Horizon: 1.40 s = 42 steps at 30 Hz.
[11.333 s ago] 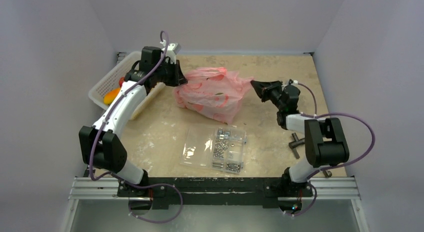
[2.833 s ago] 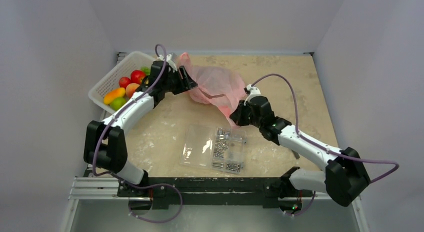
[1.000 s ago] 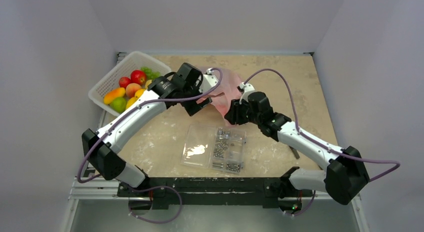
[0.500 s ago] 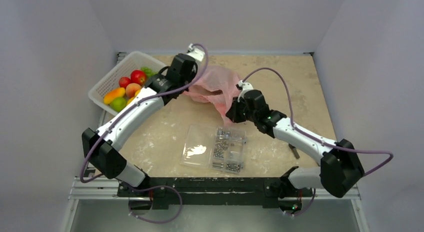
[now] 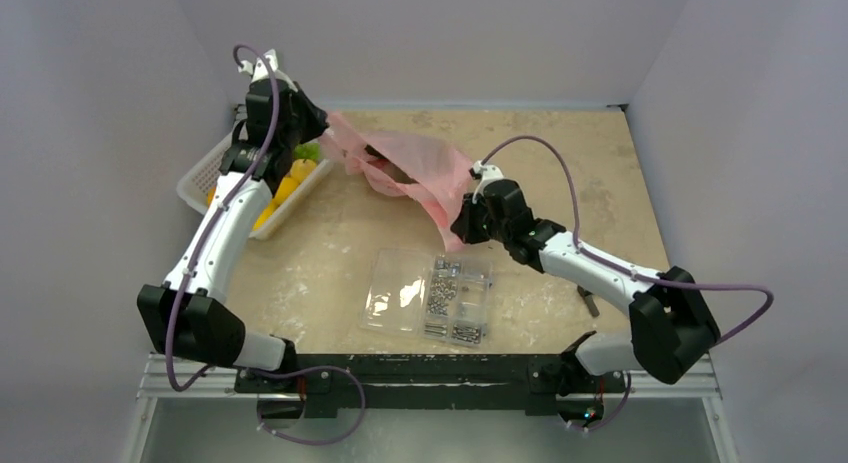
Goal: Take the fake fruits out of the plastic bag
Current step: Adjust the plastic bag at the center of the board.
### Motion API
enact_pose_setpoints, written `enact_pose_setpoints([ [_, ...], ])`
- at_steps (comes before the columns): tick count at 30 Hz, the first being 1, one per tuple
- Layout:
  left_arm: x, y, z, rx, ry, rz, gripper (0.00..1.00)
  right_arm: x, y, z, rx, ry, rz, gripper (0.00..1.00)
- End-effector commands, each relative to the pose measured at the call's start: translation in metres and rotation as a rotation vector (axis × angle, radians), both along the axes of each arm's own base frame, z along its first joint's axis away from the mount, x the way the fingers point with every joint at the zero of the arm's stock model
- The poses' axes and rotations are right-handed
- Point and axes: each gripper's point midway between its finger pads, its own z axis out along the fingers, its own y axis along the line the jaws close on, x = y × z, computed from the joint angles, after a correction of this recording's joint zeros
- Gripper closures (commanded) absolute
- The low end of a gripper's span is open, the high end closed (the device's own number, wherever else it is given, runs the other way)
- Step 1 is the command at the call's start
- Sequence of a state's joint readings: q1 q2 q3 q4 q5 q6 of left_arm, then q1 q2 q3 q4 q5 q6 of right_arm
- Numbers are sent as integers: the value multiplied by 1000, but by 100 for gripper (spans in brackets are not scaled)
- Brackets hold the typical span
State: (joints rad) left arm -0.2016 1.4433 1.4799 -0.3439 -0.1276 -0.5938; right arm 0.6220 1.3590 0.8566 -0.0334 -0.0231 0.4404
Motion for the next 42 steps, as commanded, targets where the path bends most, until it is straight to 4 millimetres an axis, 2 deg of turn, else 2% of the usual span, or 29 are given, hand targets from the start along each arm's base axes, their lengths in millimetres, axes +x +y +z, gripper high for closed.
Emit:
enact_pose_setpoints([
  [1,-27,-4,-22,-50,56,-80,100,-29,8,-37,19,85,104,100],
  [3,-44,-3,-41,16,106,-128,100,-34,13,-39,32,100,142,100],
  [5,-61,0,-46,66,121,-158,96,-35,19,-33,48,100,170,100],
  [6,-69,0,-44,77,115,-173,85,-35,21,-29,57,95,177,100],
  [10,-108,-2,-24,106,65,-250,24,-31,29,-7,89,67,193,100],
  [11,-118,-3,-20,111,56,-272,17,-29,30,-1,93,60,193,100],
  [13,-139,-10,-10,119,39,-347,11,-27,30,6,92,53,190,96],
  [16,-172,-28,7,67,11,-476,8,-25,25,11,63,57,167,80],
  [18,-191,-45,18,-1,-23,-567,9,-22,15,13,22,59,126,59],
  [20,-208,-68,26,-50,-54,-667,12,-19,3,18,-38,50,85,44],
  [24,-228,-118,24,-89,-69,-807,16,-16,-20,42,-133,-25,42,27],
  [27,-225,-140,8,-113,-52,-813,21,-12,-34,67,-200,-109,34,17],
  [29,-219,-143,0,-121,-41,-781,22,-8,-34,84,-223,-170,46,12],
  [31,-215,-145,-5,-145,-43,-758,23,-2,-27,102,-209,-238,68,10],
  [33,-216,-143,-3,-176,-56,-731,20,5,-10,119,-164,-315,111,7],
  [35,-218,-136,-4,-167,-60,-706,17,17,8,124,-152,-365,148,7],
  [37,-222,-134,-4,-161,-52,-708,14,31,24,122,-178,-391,177,9],
  [39,-227,-132,-7,-137,-17,-724,14,47,41,108,-241,-403,218,13],
  [42,-235,-127,-15,-122,23,-723,14,64,54,89,-394,-407,279,17],
])
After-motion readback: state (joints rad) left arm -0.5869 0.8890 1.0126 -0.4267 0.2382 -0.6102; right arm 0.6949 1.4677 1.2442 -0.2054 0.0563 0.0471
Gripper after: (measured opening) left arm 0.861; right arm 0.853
